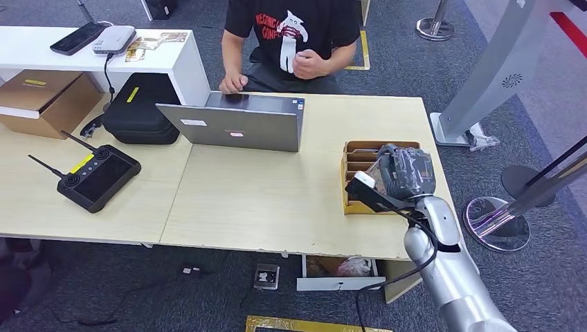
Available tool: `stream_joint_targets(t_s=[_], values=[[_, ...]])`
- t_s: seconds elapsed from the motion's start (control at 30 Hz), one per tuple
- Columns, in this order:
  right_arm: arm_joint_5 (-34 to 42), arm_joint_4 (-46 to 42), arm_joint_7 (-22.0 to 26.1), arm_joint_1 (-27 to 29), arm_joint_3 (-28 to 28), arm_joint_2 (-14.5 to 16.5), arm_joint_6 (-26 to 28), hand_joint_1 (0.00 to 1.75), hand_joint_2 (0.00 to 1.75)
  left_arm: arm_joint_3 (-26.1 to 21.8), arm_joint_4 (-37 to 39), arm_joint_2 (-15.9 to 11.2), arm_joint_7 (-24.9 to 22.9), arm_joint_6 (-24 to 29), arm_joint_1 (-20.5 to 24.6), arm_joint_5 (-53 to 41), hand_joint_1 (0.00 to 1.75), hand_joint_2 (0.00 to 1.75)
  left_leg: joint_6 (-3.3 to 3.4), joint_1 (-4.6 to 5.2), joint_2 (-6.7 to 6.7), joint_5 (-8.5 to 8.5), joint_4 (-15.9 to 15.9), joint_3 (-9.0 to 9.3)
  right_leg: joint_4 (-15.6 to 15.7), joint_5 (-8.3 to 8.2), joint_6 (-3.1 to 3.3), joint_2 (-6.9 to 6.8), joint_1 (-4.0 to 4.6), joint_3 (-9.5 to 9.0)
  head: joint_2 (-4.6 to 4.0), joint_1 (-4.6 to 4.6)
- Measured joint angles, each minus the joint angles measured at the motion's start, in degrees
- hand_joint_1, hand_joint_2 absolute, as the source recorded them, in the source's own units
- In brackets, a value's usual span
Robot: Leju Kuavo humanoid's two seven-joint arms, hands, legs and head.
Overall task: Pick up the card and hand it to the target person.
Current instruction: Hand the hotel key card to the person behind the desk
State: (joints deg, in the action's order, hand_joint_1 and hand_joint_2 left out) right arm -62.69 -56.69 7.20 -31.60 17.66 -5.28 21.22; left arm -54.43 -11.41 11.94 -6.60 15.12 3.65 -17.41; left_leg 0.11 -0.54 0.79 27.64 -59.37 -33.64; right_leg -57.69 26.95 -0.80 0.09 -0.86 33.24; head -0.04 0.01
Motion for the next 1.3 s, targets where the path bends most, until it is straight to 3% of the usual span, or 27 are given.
stream_joint_targets(t_s=[0.6,0.87,0.93,1.0,1.07,1.3], values=[[2.87,4.9,1.07,-11.78,0.0,6.98,-0.74,1.75,1.75,-0.45,0.0,0.07,-0.38,0.82,0.47,0.26,0.0,0.0,-0.01,-0.02,0.01,-0.01,0.0,0.0,-0.05,0.0,0.01,0.01,0.01,0.01,0.0,0.0],[3.09,7.52,1.32,-15.27,0.0,8.25,-0.66,1.73,1.75,-0.43,0.0,-0.01,0.03,-0.86,0.46,-0.51,0.0,0.0,0.01,-0.02,0.02,-0.03,-0.01,0.0,-0.05,0.0,0.01,-0.01,0.01,0.01,0.0,0.0],[3.11,8.05,1.53,-15.56,0.0,8.28,-0.47,1.46,1.75,-0.43,0.0,-0.01,0.24,-1.24,0.45,-0.56,0.0,0.0,0.01,-0.02,0.02,-0.03,-0.01,0.0,-0.05,0.0,0.01,-0.01,0.01,0.01,0.0,-0.01],[3.08,8.57,1.74,-15.7,0.0,8.3,-0.08,0.64,1.75,-0.43,0.0,0.01,0.42,-1.5,0.43,-0.61,0.0,0.0,0.01,-0.02,0.02,-0.03,-0.01,0.0,-0.05,0.0,0.01,-0.01,0.01,0.01,0.0,-0.01],[3.03,9.08,1.84,-15.75,0.0,8.32,0.2,0.03,1.75,-0.43,0.0,0.01,0.46,-1.73,0.42,-0.63,0.0,0.0,0.01,-0.02,0.02,-0.03,-0.01,0.0,-0.05,0.0,0.01,-0.01,0.01,0.01,0.0,-0.01],[3.02,10.66,1.37,-15.74,0.0,8.39,0.23,0.0,1.75,-0.43,0.0,0.01,0.39,-2.23,0.41,-0.56,0.0,0.0,0.01,-0.02,0.02,-0.03,-0.01,0.01,-0.05,0.0,0.01,-0.01,0.01,0.01,0.0,-0.01]])
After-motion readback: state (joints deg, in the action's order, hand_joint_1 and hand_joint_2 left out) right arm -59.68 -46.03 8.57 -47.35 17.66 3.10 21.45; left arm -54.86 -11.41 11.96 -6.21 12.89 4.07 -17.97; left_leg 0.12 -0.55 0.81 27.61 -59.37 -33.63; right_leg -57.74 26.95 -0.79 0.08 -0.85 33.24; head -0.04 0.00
